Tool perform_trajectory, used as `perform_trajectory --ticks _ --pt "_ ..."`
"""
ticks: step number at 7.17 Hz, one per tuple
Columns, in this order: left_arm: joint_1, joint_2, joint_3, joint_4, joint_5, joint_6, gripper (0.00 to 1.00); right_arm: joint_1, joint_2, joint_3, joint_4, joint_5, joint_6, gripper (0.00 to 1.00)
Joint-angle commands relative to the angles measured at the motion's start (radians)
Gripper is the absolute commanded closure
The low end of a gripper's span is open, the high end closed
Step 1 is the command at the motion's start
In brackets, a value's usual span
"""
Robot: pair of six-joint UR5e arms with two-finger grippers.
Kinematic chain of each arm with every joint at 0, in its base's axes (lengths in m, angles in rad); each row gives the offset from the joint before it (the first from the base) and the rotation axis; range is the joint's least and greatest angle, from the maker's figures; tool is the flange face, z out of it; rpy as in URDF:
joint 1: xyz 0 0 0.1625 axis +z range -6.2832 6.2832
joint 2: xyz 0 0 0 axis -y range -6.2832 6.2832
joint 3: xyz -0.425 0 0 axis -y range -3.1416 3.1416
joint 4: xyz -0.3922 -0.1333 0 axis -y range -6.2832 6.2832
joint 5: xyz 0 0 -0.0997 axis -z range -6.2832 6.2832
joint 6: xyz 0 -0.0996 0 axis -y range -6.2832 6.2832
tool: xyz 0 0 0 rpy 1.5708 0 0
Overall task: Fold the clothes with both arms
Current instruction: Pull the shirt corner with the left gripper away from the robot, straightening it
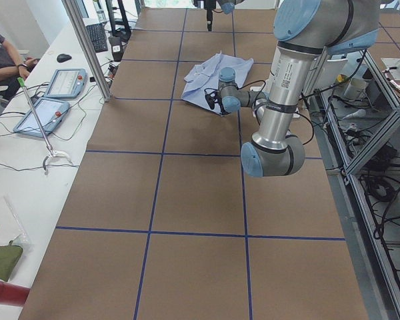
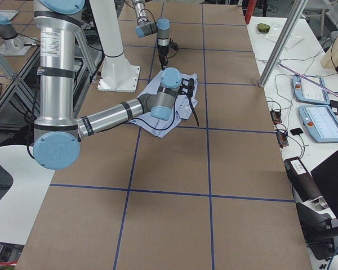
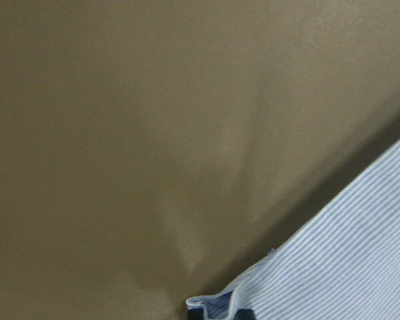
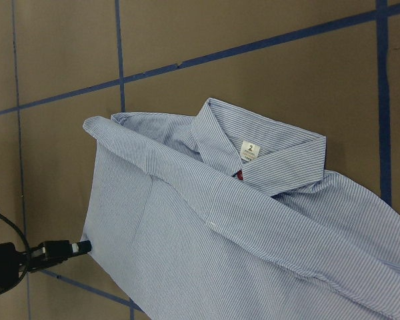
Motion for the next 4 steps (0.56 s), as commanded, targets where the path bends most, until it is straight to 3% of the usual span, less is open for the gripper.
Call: perform_trajectory --ticks 1,4 --pt "-0.009 0.003 -0.021 0.002 -0.004 0.001 1.0 0.0 -0.002 -0.001 0.0 0.0 0.0 0.0" --pt "-0.17 -0.005 -0.008 0.035 -0.007 0.118 1.0 0.003 -0.002 -0.004 0.001 0.0 0.0 0.0"
